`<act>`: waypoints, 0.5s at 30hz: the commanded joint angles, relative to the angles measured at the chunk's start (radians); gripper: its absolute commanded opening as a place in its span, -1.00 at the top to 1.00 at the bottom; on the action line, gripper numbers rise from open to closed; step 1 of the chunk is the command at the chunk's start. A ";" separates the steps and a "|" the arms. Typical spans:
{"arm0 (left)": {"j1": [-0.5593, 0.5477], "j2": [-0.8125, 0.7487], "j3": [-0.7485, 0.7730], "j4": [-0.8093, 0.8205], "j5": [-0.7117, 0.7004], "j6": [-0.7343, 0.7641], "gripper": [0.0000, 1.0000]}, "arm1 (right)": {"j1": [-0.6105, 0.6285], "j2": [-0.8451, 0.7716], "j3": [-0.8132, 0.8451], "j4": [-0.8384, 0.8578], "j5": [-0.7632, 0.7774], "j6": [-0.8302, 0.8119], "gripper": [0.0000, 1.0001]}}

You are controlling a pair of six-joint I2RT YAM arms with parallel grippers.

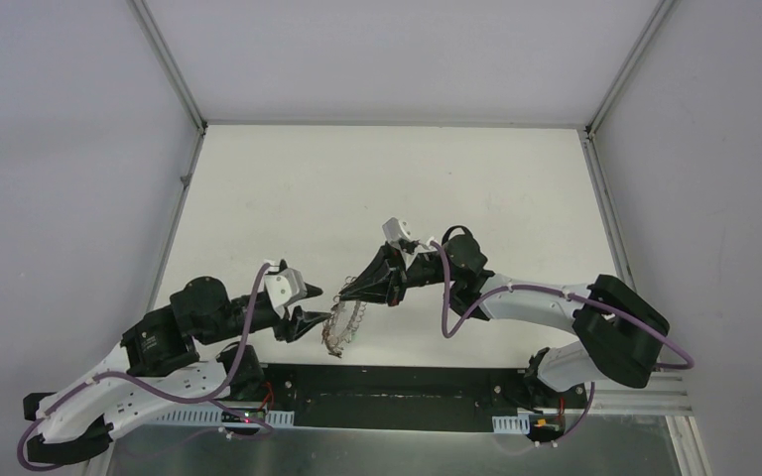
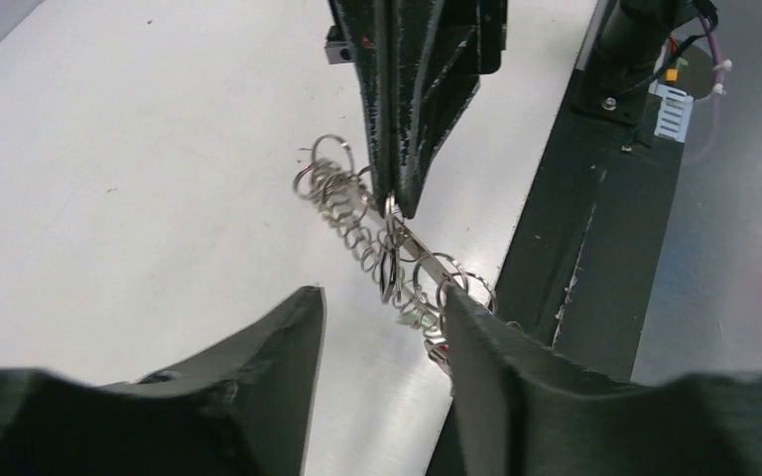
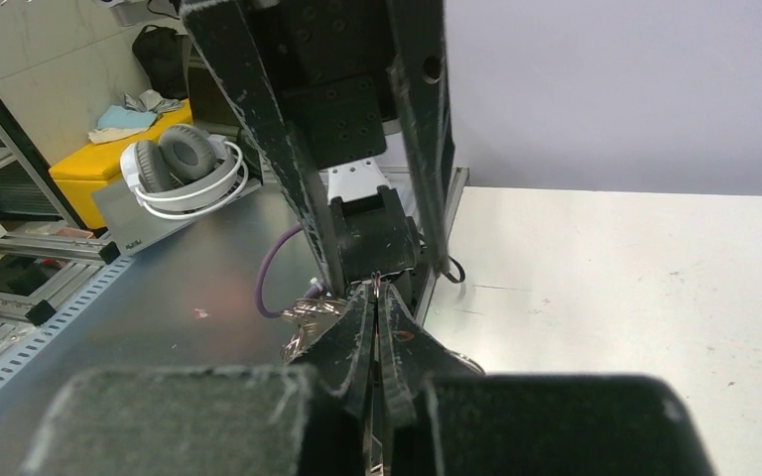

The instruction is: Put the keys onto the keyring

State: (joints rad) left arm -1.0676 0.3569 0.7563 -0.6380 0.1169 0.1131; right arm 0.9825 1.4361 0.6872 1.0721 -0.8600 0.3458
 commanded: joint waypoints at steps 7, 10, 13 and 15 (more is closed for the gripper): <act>-0.005 -0.047 0.056 -0.030 -0.113 -0.138 -0.98 | -0.003 -0.081 -0.014 0.024 0.042 -0.039 1.00; -0.005 -0.041 0.061 -0.030 -0.112 -0.149 -0.98 | -0.005 -0.087 -0.022 0.023 0.054 -0.041 1.00; -0.005 -0.031 0.063 -0.031 -0.112 -0.156 -0.98 | -0.009 -0.091 -0.023 0.019 0.059 -0.041 1.00; -0.005 -0.023 0.062 -0.031 -0.112 -0.162 -0.98 | -0.012 -0.094 -0.023 0.014 0.060 -0.042 1.00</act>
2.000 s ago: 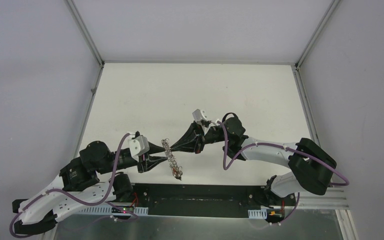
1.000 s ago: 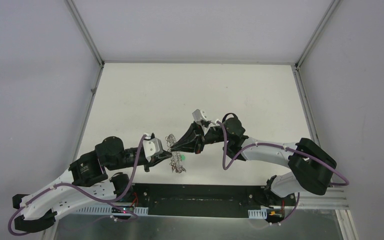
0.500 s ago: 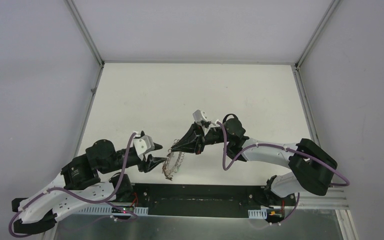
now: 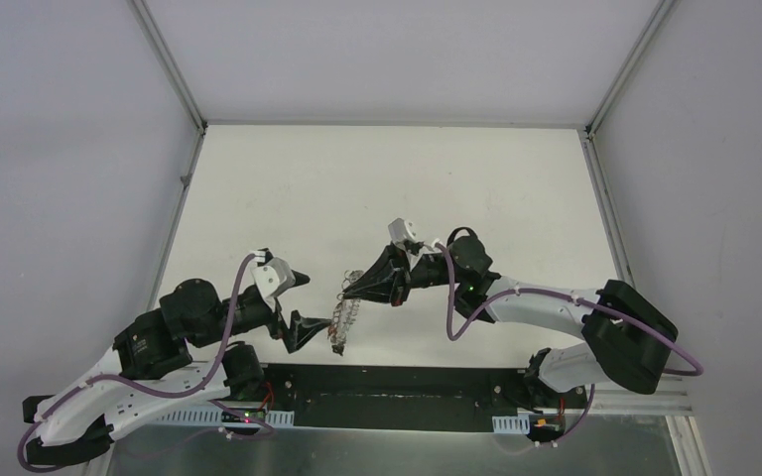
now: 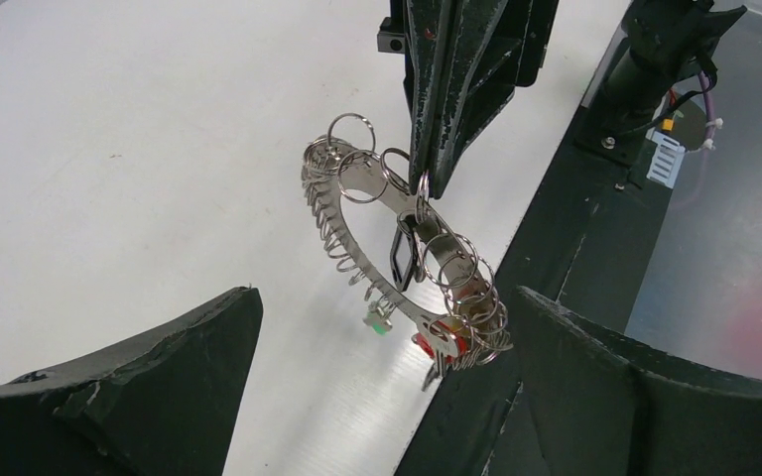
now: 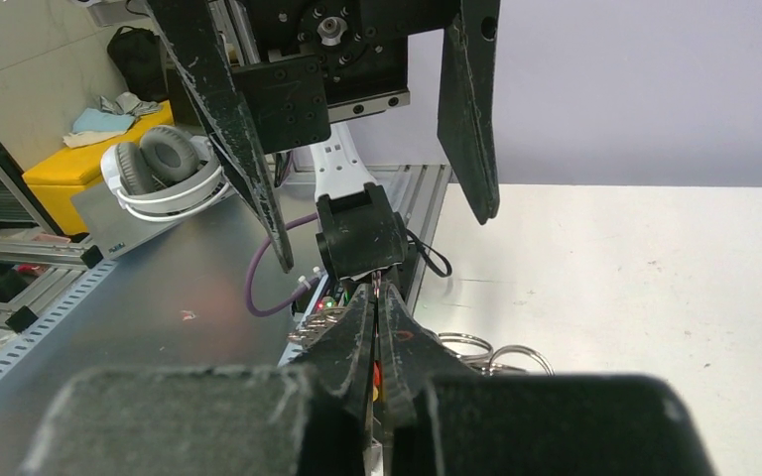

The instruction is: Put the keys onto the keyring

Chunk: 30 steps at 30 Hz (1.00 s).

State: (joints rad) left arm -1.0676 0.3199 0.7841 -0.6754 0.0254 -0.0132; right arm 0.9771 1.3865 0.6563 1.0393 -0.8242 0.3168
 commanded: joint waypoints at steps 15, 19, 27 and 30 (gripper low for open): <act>-0.005 0.038 0.040 0.034 -0.144 -0.232 -0.98 | -0.053 0.077 0.140 -0.062 0.066 -0.008 1.00; -0.005 0.038 0.048 0.042 -0.150 -0.250 -0.98 | -0.083 0.150 0.239 -0.061 0.052 0.000 1.00; -0.005 0.062 0.038 0.064 -0.138 -0.297 -0.98 | -0.167 0.343 0.345 0.017 0.022 0.079 1.00; -0.005 0.078 0.031 0.072 -0.118 -0.313 -0.98 | -0.223 0.432 0.333 0.141 0.022 0.176 1.00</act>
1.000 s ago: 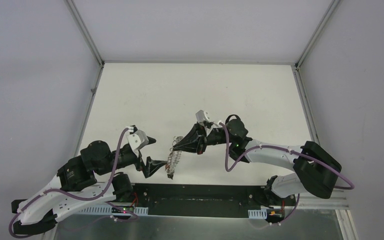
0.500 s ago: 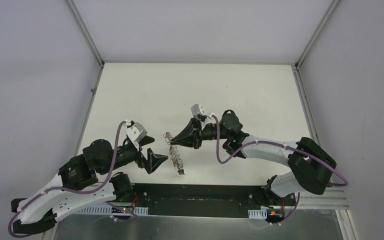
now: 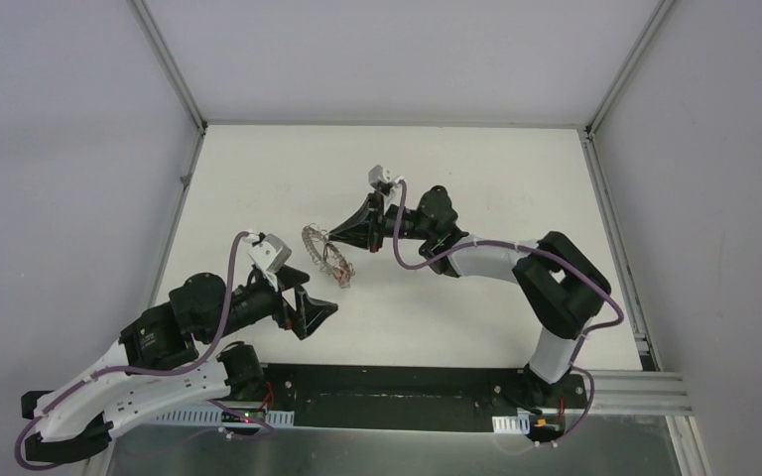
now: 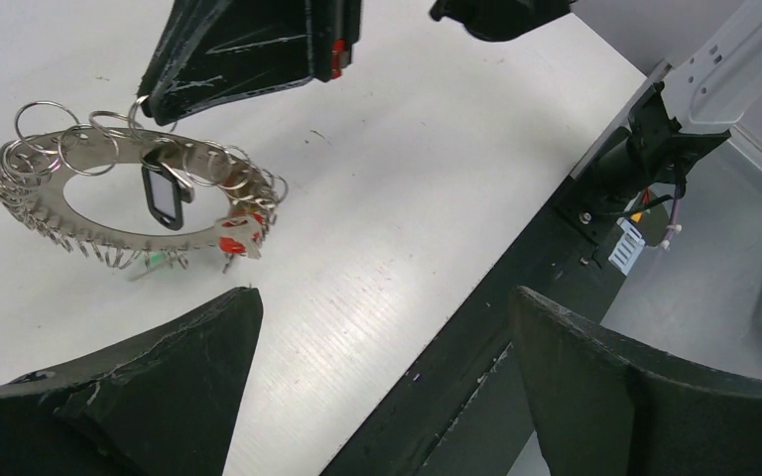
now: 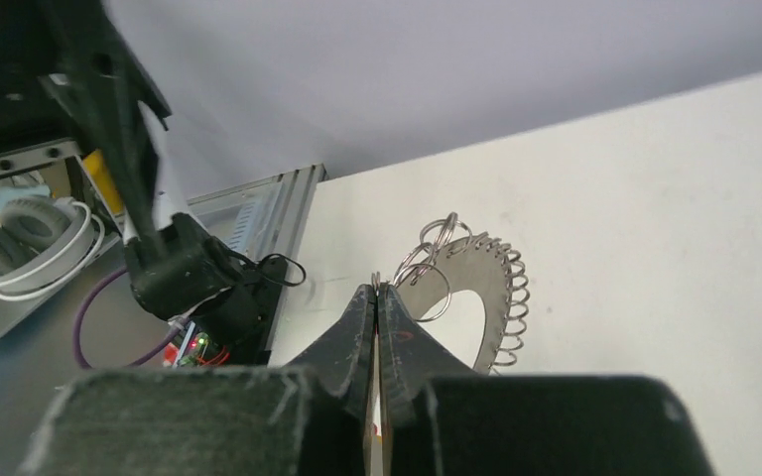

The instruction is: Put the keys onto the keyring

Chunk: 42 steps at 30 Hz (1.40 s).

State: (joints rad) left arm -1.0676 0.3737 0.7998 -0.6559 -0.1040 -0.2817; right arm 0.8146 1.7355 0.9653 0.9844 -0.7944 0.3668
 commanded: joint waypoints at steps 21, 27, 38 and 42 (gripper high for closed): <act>-0.005 0.050 -0.086 0.174 0.036 -0.062 -0.98 | -0.555 0.236 -0.214 0.316 -0.016 0.340 0.72; -0.005 0.131 -0.088 0.231 0.057 -0.047 -0.98 | -0.651 0.090 -0.253 0.041 0.002 0.176 -0.25; -0.004 0.338 -0.045 0.298 0.076 -0.009 -0.98 | -0.685 -0.199 -0.335 -0.318 0.112 -0.021 -0.94; -0.001 0.429 -0.022 0.307 0.038 0.034 -0.98 | -0.685 -0.312 -0.369 -0.405 0.159 -0.069 -0.99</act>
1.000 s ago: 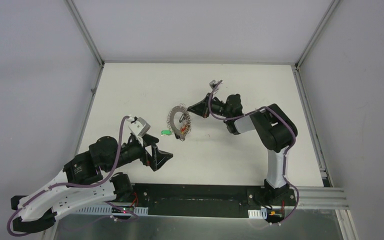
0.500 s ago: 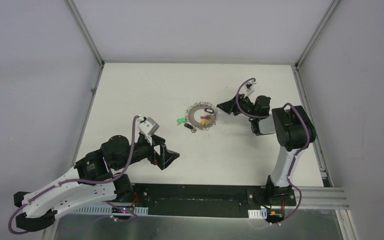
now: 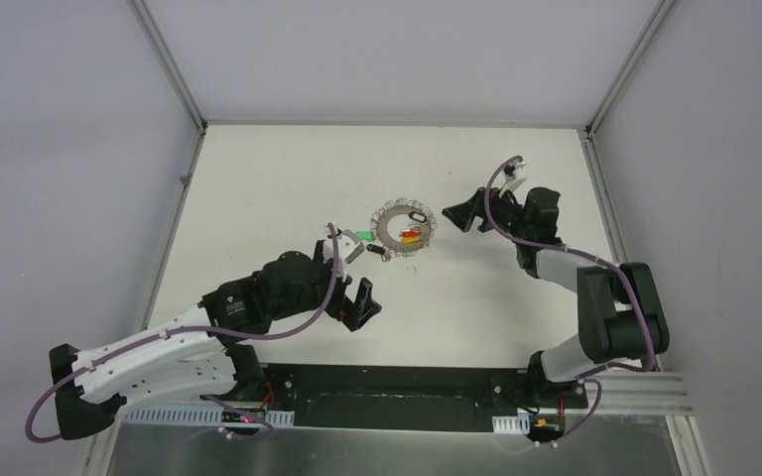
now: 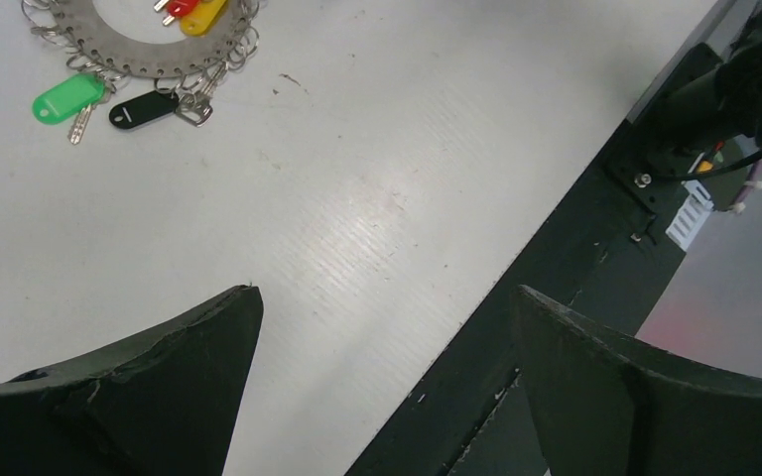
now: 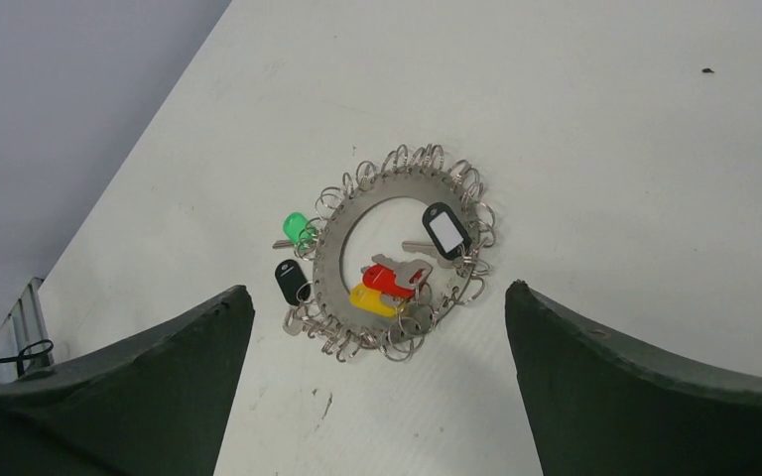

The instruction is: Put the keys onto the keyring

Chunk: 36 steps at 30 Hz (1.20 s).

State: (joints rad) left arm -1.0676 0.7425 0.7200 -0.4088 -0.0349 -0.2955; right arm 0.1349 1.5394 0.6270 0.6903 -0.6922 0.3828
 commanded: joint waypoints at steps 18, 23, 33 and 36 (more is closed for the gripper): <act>0.583 0.109 -0.134 0.074 -0.118 0.030 -0.98 | -0.006 -0.583 -0.212 -0.467 0.528 -0.204 -1.00; 0.772 0.040 -0.173 0.109 -0.122 0.153 -0.98 | -0.006 -0.637 -0.252 -0.494 0.656 -0.296 -1.00; 0.874 -0.018 -0.433 0.547 -0.141 0.281 -0.98 | -0.007 -0.562 -0.398 -0.238 0.769 -0.339 -0.99; 0.879 0.029 -0.504 0.750 -0.148 0.321 -0.98 | -0.006 -0.506 -0.388 -0.191 0.799 -0.342 -1.00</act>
State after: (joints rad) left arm -0.2008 0.7403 0.2867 -0.0082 -0.1570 -0.0620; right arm 0.1341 0.9852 0.2276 0.3351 0.0372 0.0612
